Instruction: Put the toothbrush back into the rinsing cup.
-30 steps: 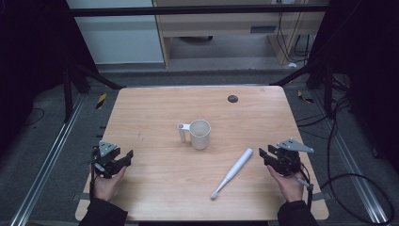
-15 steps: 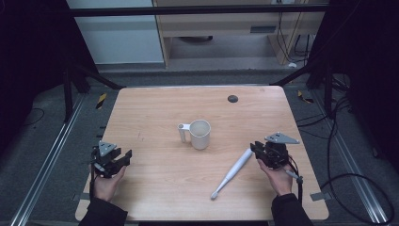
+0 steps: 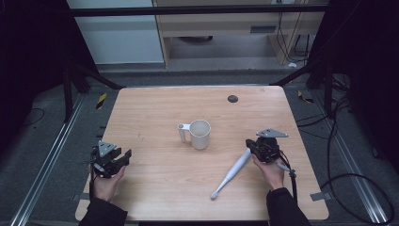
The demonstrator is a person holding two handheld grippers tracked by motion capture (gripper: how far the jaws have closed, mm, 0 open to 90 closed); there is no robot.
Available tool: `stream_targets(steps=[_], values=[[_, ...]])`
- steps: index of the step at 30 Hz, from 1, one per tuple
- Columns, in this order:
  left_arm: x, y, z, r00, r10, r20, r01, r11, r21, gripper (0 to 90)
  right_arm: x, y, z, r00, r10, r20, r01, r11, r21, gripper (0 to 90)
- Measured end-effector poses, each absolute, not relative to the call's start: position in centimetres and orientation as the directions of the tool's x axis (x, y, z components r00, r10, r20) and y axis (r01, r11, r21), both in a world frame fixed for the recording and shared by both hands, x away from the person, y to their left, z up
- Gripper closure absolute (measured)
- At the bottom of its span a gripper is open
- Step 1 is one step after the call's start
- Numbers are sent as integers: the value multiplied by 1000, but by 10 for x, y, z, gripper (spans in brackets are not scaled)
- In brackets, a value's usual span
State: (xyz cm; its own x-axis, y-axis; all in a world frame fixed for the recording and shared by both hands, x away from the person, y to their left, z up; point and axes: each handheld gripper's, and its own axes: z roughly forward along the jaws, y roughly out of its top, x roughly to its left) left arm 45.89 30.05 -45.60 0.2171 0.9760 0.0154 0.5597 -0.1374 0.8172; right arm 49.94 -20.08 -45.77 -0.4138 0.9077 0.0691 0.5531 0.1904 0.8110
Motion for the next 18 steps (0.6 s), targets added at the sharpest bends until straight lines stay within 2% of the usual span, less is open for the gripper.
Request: stream_targets(steps=[18], values=[[460,300,-457,214,976,32,554,-148,819,520,512,-192,-477,-422,906,28,611,261,747,900]])
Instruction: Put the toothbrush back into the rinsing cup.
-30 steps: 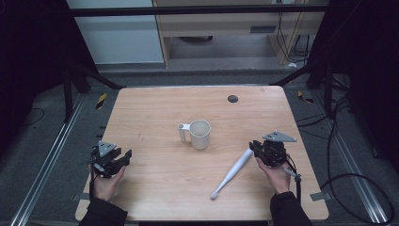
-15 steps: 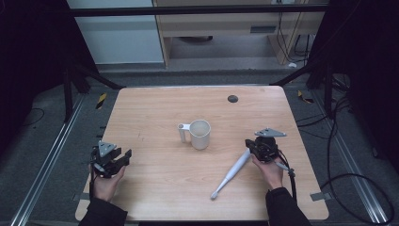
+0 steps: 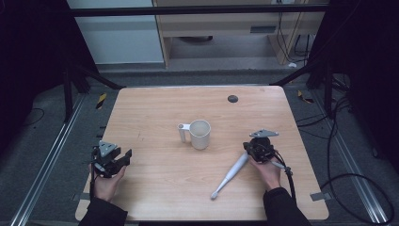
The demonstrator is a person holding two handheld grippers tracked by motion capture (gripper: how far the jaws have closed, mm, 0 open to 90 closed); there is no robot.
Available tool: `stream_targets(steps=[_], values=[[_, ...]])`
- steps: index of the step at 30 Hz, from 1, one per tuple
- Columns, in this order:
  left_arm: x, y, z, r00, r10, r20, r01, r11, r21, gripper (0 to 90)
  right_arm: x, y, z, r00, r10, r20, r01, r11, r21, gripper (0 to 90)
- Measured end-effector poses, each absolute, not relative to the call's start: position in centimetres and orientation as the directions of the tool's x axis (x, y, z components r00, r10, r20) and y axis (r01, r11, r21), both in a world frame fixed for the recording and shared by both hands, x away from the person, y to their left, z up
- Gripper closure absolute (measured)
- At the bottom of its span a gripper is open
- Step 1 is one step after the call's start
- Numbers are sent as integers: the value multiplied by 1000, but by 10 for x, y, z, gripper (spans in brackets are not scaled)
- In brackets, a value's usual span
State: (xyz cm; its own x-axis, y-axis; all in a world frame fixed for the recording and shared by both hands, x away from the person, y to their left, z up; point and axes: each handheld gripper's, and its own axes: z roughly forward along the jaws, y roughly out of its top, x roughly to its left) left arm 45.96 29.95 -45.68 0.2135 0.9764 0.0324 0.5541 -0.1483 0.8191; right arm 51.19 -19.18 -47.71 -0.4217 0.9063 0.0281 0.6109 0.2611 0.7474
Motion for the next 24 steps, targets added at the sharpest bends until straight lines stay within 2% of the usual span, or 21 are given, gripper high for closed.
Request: stream_targets(steps=[24], values=[[459,301,-457,215,976,34,552,-150,820,501,511,-193,-483,-417,909,-9,645,303,701,900]])
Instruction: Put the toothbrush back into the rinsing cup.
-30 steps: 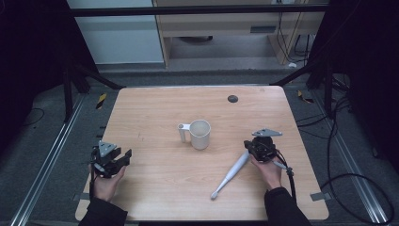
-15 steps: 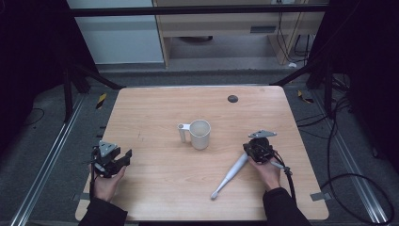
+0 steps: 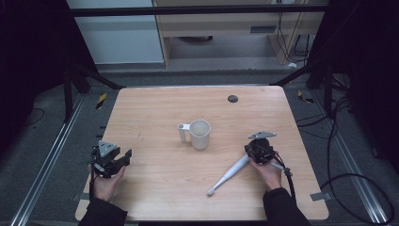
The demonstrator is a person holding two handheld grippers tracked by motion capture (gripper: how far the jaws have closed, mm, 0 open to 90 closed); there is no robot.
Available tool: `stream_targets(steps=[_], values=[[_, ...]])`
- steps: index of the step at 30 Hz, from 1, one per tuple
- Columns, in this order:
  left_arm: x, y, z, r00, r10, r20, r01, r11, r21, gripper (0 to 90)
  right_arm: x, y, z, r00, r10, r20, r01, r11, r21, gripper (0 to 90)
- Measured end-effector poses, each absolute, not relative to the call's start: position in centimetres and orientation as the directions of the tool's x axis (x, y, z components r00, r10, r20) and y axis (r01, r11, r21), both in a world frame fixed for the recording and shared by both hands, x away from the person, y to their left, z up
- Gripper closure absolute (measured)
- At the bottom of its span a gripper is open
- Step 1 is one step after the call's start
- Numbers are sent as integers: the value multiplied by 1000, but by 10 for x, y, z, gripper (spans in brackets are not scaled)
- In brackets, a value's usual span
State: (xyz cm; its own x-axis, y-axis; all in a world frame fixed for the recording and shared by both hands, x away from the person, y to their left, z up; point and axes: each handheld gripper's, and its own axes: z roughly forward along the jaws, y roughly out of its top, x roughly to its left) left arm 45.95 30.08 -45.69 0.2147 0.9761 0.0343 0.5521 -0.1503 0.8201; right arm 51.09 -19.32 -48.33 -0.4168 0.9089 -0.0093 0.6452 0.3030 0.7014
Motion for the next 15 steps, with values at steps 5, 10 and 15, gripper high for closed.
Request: stream_targets(steps=[5,10,15], values=[[459,300,-457,215,976,36,551,-152,820,501,509,-198,-482,-407,913,-13,646,298,703,900],[459,301,-457,217,976,36,551,-152,821,501,506,-200,-482,-405,914,-17,649,300,699,900],[459,301,-456,216,976,36,548,-152,822,501,502,-205,-482,-403,915,-13,653,298,696,900]])
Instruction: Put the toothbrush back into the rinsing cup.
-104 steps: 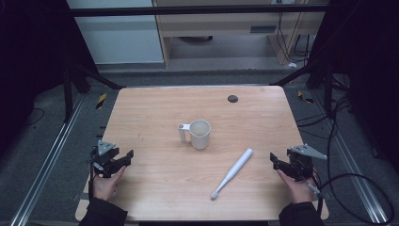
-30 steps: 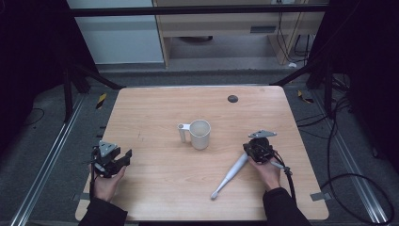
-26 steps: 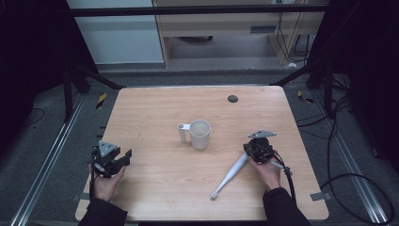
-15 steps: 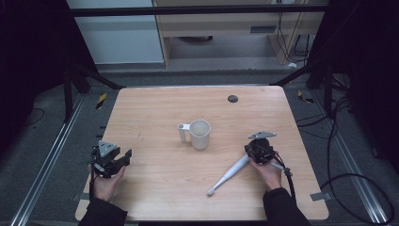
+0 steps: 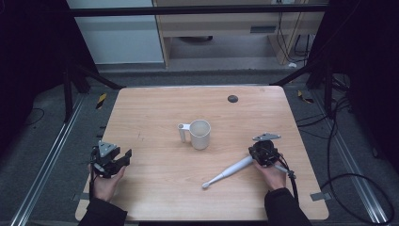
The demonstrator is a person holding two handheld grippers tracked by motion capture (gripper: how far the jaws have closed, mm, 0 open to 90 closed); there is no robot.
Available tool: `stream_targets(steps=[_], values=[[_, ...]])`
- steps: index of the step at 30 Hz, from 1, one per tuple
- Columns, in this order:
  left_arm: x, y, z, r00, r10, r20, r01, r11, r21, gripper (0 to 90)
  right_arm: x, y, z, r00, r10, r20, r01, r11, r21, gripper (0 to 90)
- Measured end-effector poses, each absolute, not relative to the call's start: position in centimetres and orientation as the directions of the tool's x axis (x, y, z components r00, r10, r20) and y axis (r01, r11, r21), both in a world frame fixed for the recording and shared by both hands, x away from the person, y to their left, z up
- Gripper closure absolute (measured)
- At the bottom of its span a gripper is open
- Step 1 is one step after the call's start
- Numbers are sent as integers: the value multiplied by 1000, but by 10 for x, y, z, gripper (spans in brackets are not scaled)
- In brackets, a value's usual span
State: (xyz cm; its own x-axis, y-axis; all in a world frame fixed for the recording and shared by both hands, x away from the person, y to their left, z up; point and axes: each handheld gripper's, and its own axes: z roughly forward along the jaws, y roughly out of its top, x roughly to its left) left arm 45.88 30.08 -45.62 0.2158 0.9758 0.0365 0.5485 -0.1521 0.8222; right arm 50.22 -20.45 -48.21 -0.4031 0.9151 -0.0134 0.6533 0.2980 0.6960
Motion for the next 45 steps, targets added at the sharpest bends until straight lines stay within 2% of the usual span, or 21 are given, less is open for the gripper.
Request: stream_targets(steps=[45], values=[[458,302,-456,218,976,31,549,-148,823,509,466,-214,-480,-420,907,-18,671,323,667,900]])
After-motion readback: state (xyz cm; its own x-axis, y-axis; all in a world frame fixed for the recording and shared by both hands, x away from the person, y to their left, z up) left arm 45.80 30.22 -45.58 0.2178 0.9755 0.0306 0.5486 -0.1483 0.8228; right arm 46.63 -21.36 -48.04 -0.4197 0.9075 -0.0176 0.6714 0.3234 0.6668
